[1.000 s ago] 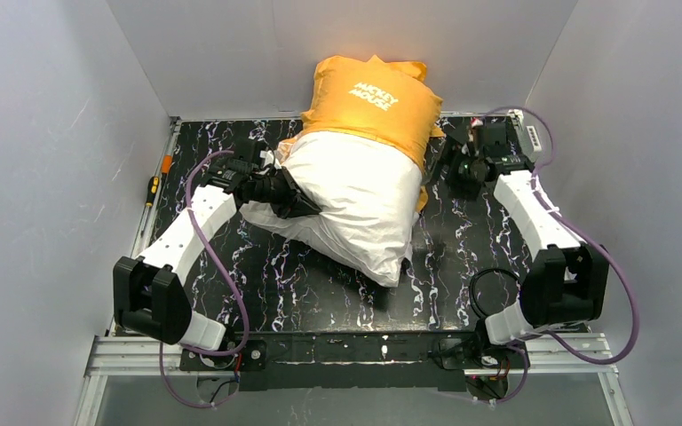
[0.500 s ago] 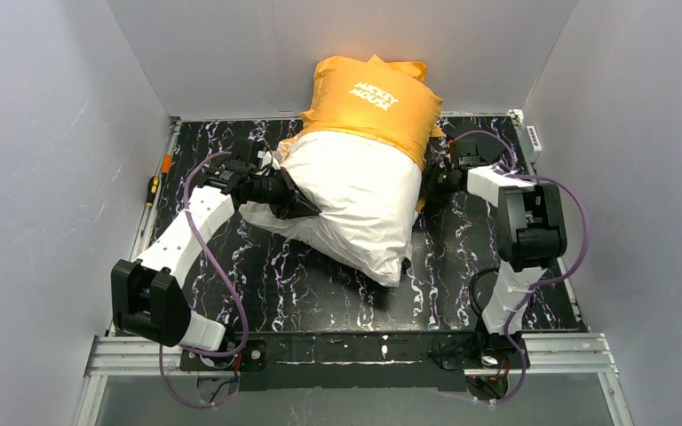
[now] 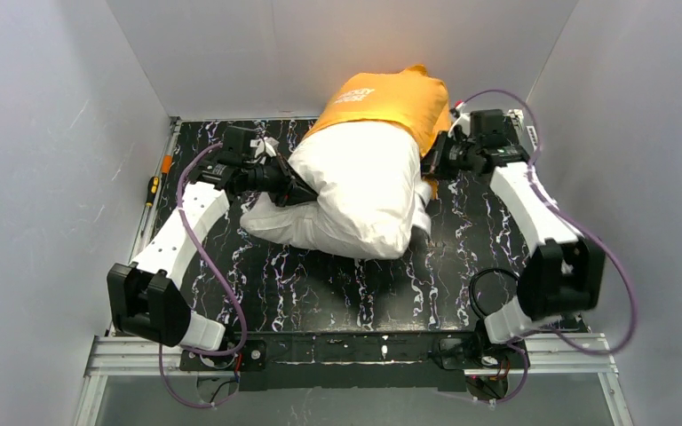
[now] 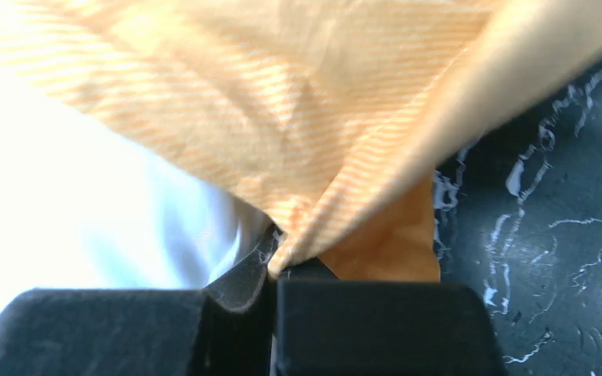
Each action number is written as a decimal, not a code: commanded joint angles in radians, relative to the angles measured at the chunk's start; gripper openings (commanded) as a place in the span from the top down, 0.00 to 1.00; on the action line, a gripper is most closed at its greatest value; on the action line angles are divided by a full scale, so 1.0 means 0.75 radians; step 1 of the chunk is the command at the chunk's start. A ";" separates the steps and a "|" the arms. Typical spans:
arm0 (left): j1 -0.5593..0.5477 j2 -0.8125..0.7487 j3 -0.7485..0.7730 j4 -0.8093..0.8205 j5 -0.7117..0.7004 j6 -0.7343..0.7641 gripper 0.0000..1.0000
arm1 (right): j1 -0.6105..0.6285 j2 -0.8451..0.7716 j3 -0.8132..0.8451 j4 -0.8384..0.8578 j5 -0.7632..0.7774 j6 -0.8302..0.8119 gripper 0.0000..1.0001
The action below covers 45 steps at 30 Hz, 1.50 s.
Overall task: Put the pillow into the pillowcase
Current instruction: Stuff the pillow into the pillowcase.
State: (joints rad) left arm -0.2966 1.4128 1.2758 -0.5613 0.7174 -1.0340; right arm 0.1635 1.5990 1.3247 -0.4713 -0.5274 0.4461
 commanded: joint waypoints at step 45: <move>0.796 -0.529 -0.389 -0.403 -0.066 0.298 0.02 | 0.451 0.234 1.034 -0.476 0.508 -0.135 0.02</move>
State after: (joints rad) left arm 0.2947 1.0752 1.0912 -0.9398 0.5434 -0.7330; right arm 0.5137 1.8751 2.0418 -0.6682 -0.2672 0.5186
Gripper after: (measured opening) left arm 0.982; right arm 0.974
